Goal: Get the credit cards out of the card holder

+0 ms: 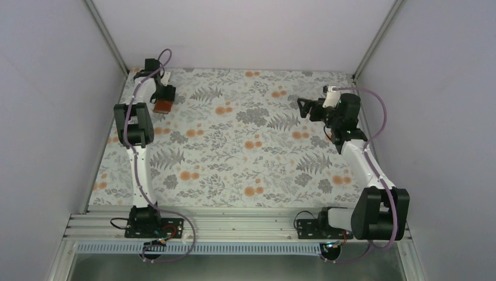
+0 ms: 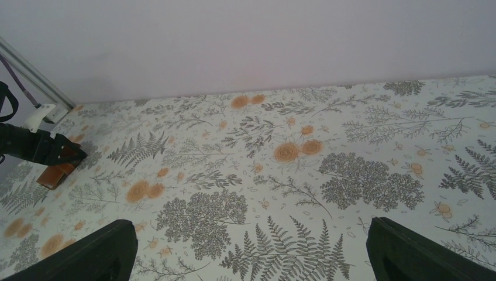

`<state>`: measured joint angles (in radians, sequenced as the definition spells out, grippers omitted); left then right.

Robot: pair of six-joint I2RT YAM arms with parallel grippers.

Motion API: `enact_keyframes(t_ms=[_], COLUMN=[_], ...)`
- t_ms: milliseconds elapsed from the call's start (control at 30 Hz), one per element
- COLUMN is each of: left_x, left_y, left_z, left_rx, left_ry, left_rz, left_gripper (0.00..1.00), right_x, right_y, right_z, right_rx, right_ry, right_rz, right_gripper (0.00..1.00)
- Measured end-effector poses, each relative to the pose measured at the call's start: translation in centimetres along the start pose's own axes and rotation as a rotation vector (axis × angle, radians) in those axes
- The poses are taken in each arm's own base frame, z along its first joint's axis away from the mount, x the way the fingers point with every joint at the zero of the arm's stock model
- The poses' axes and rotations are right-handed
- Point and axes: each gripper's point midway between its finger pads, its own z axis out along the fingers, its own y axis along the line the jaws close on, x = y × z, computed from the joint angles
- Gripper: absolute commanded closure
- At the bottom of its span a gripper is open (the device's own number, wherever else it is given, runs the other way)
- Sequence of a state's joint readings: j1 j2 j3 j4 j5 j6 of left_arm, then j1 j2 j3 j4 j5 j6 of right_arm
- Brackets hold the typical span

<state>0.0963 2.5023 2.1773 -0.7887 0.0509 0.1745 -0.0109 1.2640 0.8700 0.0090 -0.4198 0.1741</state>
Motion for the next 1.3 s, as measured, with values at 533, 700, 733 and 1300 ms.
enact_keyframes(t_ms=[533, 700, 733, 1300], left_x=[0.0, -1.6, -2.0, -3.6], left_y=[-1.7, -2.6, -2.8, -10.4], left_z=[-4.8, -9.9, -11.2, -30.7], left_rx=[0.118, 0.160, 0.167, 0.300], left_ry=[-0.025, -0.096, -0.116, -0.415], left_rz=[-0.049, -0.076, -0.075, 0.084], left_gripper=[0.46, 0.46, 0.46, 0.46], right_x=[1.1, 1.9, 1.9, -0.6], right_y=[7.2, 16.6, 18.3, 44.1], right_z=[0.3, 2.1, 2.6, 12.8], right_rx=[-0.264, -0.517, -0.560, -0.943], right_ry=[0.073, 0.143, 0.154, 0.181], right_rz=[0.026, 0.005, -0.002, -0.008], right_gripper=[0.01, 0.01, 0.01, 0.03])
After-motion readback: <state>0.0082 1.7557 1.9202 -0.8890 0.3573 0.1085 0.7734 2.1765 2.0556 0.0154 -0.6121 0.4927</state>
